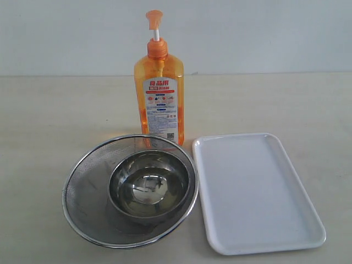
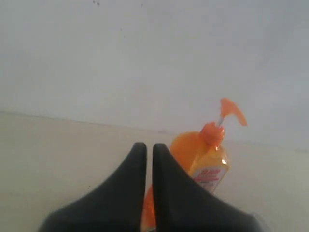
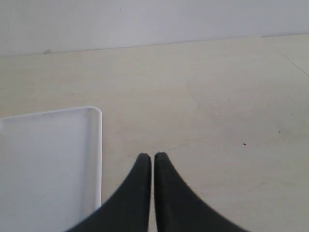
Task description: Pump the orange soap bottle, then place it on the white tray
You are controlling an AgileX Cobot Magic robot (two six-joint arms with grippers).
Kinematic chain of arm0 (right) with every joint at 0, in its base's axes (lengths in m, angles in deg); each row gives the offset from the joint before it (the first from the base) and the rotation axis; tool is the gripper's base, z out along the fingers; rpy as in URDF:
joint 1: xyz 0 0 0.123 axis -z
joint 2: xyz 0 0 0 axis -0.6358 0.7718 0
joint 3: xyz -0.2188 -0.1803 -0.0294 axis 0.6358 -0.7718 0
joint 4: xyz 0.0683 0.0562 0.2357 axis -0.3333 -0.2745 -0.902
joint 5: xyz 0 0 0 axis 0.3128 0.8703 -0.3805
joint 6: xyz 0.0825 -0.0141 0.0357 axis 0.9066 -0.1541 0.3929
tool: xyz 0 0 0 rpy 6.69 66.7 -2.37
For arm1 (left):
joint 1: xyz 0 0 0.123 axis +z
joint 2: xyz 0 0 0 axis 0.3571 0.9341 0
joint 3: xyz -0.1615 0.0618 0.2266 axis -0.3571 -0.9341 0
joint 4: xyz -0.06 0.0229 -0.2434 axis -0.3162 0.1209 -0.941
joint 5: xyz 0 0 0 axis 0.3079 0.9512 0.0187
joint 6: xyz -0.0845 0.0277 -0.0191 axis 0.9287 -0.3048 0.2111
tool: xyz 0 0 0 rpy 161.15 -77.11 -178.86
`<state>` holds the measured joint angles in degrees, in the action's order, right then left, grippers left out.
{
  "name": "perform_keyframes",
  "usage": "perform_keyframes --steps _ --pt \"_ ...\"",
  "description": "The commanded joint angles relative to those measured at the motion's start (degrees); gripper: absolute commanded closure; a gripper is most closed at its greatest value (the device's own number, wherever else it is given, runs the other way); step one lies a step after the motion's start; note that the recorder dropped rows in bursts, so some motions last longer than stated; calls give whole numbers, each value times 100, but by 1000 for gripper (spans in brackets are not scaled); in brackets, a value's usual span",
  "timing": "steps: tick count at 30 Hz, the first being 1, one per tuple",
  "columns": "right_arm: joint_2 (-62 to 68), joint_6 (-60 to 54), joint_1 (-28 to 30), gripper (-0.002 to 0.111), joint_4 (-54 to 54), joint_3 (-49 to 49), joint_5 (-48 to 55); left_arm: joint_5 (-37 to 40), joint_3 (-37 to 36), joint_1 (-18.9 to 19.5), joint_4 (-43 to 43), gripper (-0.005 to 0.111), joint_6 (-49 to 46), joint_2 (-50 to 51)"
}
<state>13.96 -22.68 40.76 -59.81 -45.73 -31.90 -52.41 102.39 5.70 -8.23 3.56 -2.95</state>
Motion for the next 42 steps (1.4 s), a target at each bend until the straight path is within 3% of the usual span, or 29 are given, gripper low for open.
perform_keyframes --steps 1,5,10,17,24,31,33,38,42 --pt "-26 -20 39 108 16 1 -67 -183 364 -394 25 102 -821 975" --pt "-26 -20 39 108 16 1 -67 121 762 -721 25 102 -1316 1505" --pt "-26 -20 39 108 16 1 -67 185 1152 -745 -20 102 -1463 1784" --pt "-26 -20 39 108 16 1 -67 -324 923 -745 -9 102 -1921 1785" --pt "-26 -20 39 108 16 1 -67 561 854 -745 53 102 -2221 1785" --pt "-26 -20 39 108 16 1 -67 428 830 -745 42 102 -2405 1785" --pt "-26 -20 39 108 16 1 -67 172 755 -745 475 102 -1991 1785" --pt "-26 -20 39 108 16 1 -29 -873 433 -745 2606 102 717 1785" --pt "-26 -20 39 108 16 1 -29 -944 367 -745 2788 102 766 1797"
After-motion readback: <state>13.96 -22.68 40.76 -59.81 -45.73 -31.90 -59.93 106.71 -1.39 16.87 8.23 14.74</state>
